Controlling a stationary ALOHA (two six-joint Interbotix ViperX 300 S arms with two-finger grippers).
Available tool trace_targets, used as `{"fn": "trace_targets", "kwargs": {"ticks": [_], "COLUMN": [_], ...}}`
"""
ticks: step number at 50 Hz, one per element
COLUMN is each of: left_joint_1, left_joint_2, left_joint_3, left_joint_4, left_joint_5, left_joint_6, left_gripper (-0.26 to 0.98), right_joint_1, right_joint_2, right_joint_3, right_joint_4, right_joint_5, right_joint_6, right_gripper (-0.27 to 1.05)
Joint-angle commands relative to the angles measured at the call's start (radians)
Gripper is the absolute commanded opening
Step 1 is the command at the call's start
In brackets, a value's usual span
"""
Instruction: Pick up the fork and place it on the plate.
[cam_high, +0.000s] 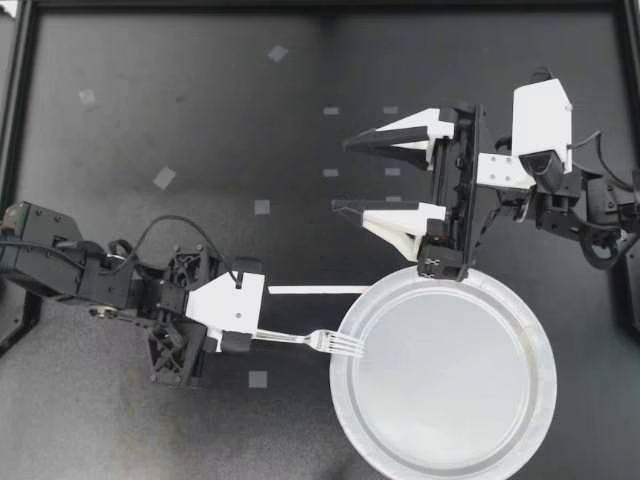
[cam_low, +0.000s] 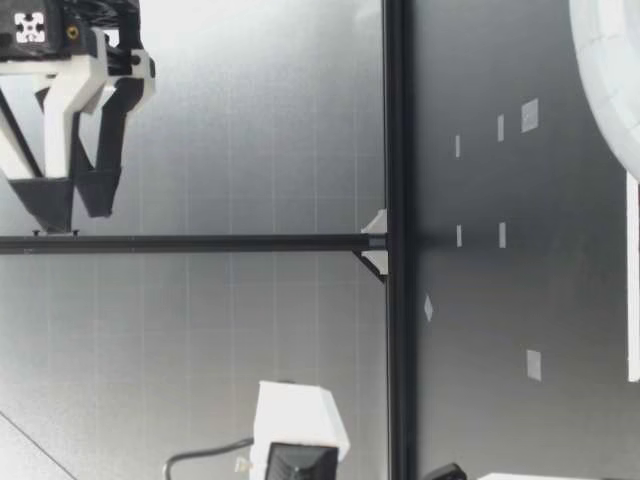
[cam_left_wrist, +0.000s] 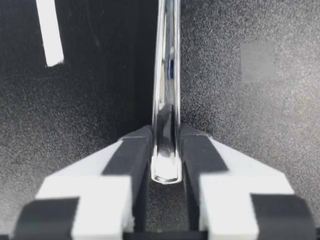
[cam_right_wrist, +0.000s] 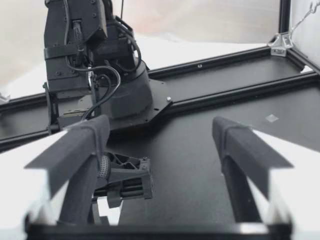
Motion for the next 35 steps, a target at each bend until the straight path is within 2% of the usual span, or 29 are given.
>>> {"fn": "trace_targets", "kwargs": {"ticks": [1,13,25,35], "left_joint_1": [-0.003,-0.003,-0.002,-0.002], "left_joint_2": [-0.012,-0.009,-0.021,-0.132], "left_joint_3": [-0.02,-0.02,-0.026,-0.049], "left_joint_4": [-0.002,-0.003,-0.003,-0.002], "left_joint_5": [-0.006,-0.005,0.023,0.005], "left_joint_6": [0.0,-0.002,0.002,0.017], "left_gripper": [0.26,0.55,0.56,0.56], "right_joint_1": [-0.006,-0.006,-0.006,-0.006], "right_joint_2": [-0.014,-0.015,-0.018,-0.02], "right_joint_3": [-0.011,-0.011,-0.011,-0.011], "right_joint_4": [0.0,0.0,0.0,-0.009], "right_joint_5": [-0.009,-0.008,-0.005,-0.005], "right_joint_6": [0.002,0.002,0.002,-0.005], "right_gripper": [0.77,0.77,0.77,0.76]}}
